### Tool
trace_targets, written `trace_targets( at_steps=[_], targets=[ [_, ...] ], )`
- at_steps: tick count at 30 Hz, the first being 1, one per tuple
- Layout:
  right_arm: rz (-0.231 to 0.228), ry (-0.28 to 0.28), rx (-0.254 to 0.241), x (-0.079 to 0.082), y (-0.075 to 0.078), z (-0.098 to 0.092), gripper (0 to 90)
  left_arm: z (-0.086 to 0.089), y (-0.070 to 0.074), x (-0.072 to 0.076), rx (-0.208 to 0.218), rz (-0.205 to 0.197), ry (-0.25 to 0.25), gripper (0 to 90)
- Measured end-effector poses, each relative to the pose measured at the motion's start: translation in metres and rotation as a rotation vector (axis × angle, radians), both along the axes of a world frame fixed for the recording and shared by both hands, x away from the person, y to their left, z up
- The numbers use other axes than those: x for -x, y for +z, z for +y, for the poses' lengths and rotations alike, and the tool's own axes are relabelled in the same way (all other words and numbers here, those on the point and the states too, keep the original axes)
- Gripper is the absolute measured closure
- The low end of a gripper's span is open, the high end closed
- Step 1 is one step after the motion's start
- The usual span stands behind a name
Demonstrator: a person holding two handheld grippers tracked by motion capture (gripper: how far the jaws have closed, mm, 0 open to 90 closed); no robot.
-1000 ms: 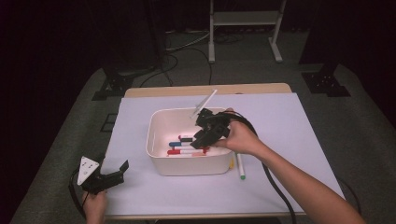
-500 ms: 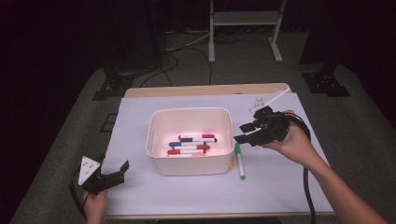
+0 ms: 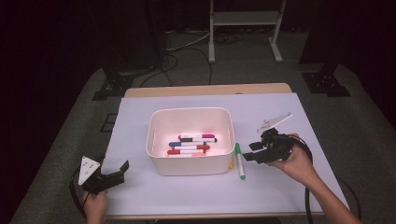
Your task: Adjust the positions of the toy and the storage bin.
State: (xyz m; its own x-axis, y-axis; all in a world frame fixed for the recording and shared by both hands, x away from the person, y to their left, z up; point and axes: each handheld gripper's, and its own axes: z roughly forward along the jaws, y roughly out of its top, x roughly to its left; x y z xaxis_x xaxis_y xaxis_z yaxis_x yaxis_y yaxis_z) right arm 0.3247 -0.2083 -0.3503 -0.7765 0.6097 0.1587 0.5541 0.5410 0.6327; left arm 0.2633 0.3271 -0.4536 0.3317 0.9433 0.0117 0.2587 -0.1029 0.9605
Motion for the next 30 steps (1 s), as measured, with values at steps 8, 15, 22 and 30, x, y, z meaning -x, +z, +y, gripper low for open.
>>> trace_targets(
  at_steps=[8, 15, 22, 30],
  targets=[
    [0.034, -0.046, 0.047, -0.011, -0.040, 0.009, 49.1, 0.000, 0.000, 0.000, 0.002, 0.000, 0.000, 0.5],
    [0.052, -0.074, 0.088, -0.019, -0.062, 0.022, 49.1, 0.000, 0.000, 0.000, 0.002, 0.001, -0.001, 0.5],
    [0.053, -0.128, 0.146, -0.028, -0.079, 0.030, 50.4, 0.001, 0.000, 0.000, 0.005, 0.000, -0.001, 0.5],
    [0.051, -0.166, 0.175, -0.025, -0.080, 0.011, 51.4, 0.001, 0.000, 0.000, 0.005, 0.002, -0.002, 0.5]
  ],
)
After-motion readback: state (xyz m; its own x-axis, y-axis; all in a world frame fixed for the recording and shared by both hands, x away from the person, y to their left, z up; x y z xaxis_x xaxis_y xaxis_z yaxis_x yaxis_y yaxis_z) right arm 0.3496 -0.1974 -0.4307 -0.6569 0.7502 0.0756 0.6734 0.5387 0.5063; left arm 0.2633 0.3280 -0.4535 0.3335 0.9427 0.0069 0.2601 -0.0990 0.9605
